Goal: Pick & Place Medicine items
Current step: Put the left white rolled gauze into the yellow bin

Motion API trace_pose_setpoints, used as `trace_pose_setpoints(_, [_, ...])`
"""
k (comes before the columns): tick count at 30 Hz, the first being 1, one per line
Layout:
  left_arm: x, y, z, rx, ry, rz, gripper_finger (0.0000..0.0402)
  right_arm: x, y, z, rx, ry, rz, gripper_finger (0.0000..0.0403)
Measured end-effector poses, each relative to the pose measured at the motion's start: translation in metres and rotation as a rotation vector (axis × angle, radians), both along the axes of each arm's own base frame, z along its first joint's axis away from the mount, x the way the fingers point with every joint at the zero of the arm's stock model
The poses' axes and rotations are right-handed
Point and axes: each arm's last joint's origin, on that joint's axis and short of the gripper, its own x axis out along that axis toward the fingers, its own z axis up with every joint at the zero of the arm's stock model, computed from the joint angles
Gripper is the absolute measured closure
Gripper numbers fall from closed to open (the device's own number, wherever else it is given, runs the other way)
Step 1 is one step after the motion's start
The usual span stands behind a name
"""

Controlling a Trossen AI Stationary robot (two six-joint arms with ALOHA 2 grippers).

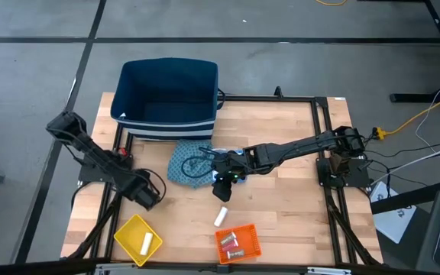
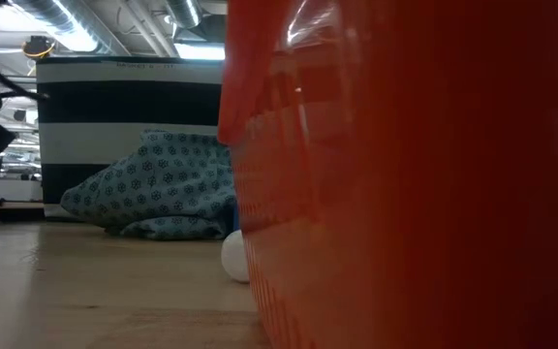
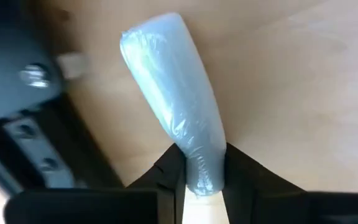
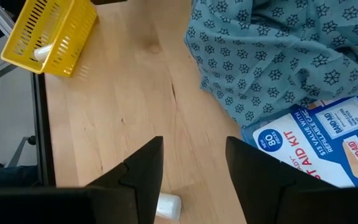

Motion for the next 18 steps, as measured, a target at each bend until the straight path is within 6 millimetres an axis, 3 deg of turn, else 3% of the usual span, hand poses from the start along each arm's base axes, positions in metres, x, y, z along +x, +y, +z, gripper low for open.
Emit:
trace_pose_setpoints(12, [0.008, -0.003, 0.064, -0.04, -0.397, 0.047, 0.0326, 0.0, 0.0, 0.0, -0.012, -0.002, 0.008, 0.0227])
trace_pose_setpoints(18, [0.005, -0.011, 0.104, -0.131, -0.608, -0.086, 0.033, 0.0, 0.0, 0.0, -0.019, -0.004, 0.017, 0.0227])
